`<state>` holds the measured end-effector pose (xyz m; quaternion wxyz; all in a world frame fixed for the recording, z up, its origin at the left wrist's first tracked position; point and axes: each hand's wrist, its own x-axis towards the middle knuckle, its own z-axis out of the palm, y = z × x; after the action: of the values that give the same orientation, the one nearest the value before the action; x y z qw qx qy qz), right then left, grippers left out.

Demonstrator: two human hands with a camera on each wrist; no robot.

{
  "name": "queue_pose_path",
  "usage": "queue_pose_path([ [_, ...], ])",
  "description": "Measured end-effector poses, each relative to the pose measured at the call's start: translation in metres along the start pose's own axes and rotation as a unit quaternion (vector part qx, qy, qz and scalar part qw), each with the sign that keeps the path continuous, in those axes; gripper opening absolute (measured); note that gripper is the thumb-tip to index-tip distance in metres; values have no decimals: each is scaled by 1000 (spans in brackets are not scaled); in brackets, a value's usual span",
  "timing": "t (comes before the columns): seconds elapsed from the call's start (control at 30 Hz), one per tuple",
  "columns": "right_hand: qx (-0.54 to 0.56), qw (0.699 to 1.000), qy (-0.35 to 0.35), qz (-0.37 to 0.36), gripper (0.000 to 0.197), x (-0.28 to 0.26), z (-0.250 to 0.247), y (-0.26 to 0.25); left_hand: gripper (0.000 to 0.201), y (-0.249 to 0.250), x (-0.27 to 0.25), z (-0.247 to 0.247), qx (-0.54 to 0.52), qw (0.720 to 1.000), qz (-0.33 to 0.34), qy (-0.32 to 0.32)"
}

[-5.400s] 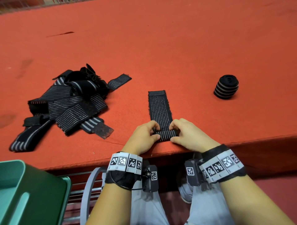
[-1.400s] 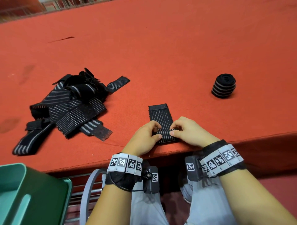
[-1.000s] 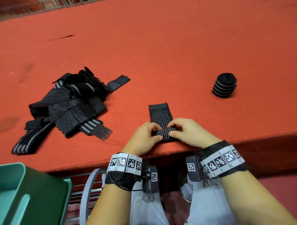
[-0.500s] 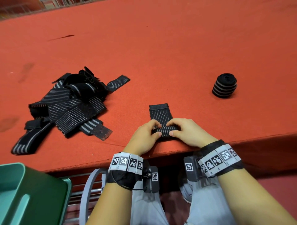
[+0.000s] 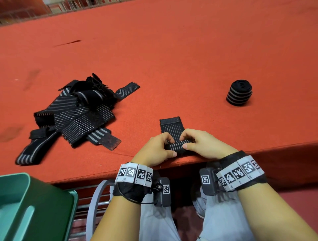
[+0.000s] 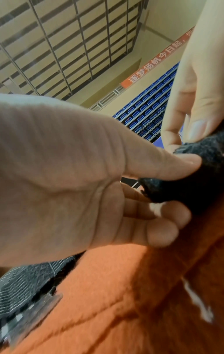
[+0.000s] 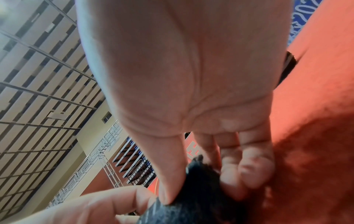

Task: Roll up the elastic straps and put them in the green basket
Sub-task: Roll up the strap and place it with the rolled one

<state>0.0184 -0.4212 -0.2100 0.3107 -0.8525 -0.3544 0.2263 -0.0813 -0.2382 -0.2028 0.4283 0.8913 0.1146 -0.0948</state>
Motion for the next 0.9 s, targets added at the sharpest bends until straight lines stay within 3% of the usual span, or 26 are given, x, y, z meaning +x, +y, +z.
queue_pose_path([
  [0.23,-43,998,27,-39,14,4,5,-1,29,-1,4,5,36,999,0,7],
  [0.57,-46,998,-29,-23,47,6,3,-4,21,-3,4,4,4,1000,17,13],
  [0.67,-49,998,-19,-18,41,10,4,-3,18,-4,8,4,35,998,18,42],
  [0.9,-24,999,23,-24,23,13,2,-3,38,-8,7,2,89,990,62,87],
])
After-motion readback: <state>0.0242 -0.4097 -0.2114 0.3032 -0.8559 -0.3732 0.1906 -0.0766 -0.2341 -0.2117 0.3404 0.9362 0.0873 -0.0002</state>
